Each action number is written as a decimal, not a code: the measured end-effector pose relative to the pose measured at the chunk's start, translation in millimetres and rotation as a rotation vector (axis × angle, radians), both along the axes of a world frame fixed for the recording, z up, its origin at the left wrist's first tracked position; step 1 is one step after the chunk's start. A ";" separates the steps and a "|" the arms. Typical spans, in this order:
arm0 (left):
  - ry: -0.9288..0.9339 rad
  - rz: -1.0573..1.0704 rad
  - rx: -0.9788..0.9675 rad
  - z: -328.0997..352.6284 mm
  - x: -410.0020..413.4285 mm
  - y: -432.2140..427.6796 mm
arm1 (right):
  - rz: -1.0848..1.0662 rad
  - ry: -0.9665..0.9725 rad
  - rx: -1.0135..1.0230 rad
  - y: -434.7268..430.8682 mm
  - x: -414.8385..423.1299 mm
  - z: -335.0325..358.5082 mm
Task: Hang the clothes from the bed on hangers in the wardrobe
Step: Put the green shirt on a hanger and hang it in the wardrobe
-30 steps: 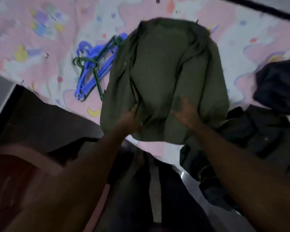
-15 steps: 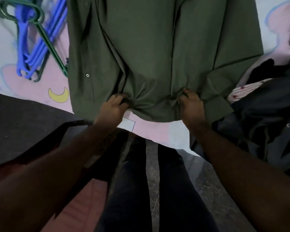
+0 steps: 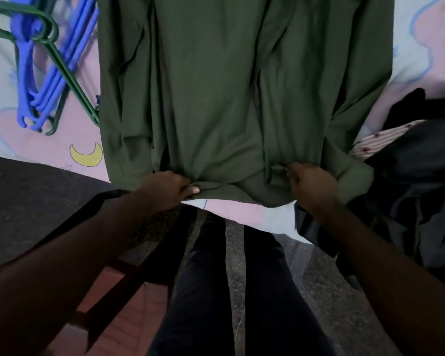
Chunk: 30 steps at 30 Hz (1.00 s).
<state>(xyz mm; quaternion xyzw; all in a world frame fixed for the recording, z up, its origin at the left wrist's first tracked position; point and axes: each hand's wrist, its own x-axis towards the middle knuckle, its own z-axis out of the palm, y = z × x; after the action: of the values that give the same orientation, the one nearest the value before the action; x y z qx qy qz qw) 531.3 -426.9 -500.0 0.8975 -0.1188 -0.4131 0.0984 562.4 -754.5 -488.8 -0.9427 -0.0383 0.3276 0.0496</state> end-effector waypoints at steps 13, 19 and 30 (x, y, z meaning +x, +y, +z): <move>-0.383 0.250 -0.296 6.9 63.4 -62.3 | -0.137 -0.079 0.222 53.4 38.7 13.6; -0.090 0.061 0.046 -23.3 69.8 -64.6 | -0.099 -0.081 0.065 54.9 56.4 -42.0; -0.471 1.071 0.164 18.6 49.2 4.4 | -0.345 -0.617 0.132 1.2 62.4 -4.2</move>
<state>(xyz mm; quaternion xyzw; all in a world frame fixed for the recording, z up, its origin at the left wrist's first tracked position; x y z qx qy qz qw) 580.5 -422.5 -481.5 0.9047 0.3646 -0.1033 0.1947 624.8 -753.3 -493.0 -0.9846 0.0872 0.0113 0.1509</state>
